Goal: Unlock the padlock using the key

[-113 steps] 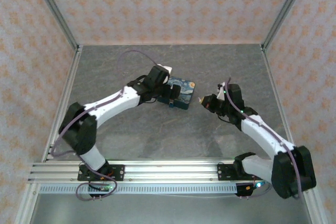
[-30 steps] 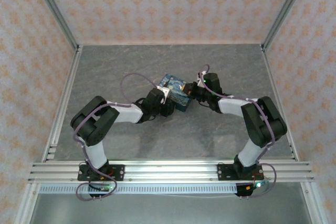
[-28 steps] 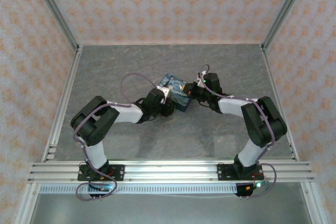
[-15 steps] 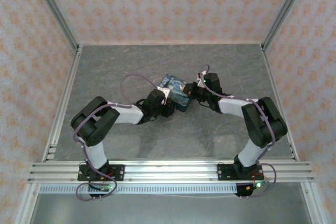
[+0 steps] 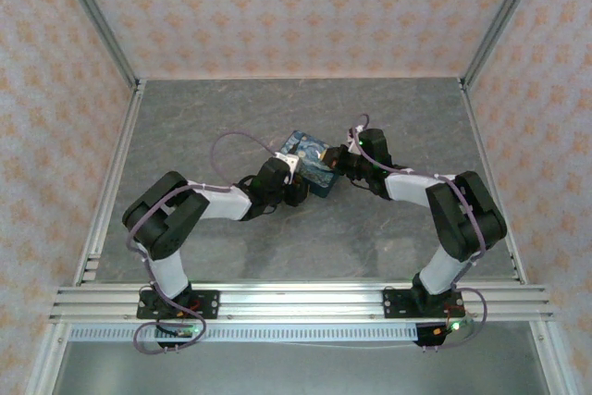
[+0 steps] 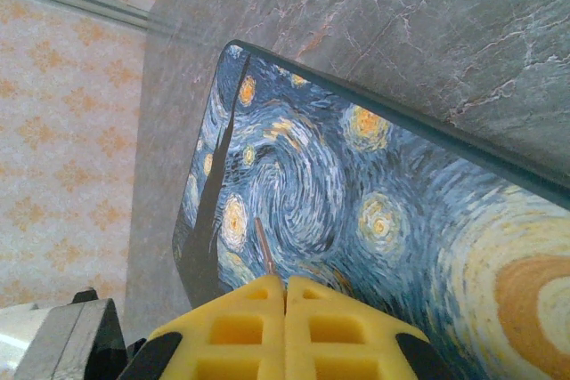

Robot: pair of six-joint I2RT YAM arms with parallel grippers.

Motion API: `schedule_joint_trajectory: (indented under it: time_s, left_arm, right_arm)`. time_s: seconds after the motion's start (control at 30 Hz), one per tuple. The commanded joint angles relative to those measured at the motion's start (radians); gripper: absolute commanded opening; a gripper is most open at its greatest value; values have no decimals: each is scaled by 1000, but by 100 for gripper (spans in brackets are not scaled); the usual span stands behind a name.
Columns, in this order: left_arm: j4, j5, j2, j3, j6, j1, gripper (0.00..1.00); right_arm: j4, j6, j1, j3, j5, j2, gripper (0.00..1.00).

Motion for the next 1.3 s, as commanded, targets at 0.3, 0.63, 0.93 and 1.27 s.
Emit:
schedule_joint_trajectory:
  time_s: [0.3, 0.63, 0.93, 1.27]
  left_arm:
    - [78, 14, -27, -4, -24, -11, 38]
    - [10, -12, 1, 36, -16, -17, 39]
    - [-23, -26, 29, 59, -15, -16, 40]
    - [-4, 7, 44, 76, -36, -18, 38]
  right_arm:
    - [-84, -24, 10, -7, 10, -7, 0]
    - [-84, -20, 10, -4, 11, -7, 0]
    - [-84, -21, 10, -2, 14, -4, 0]
    - [-84, -20, 10, 8, 14, 6, 0]
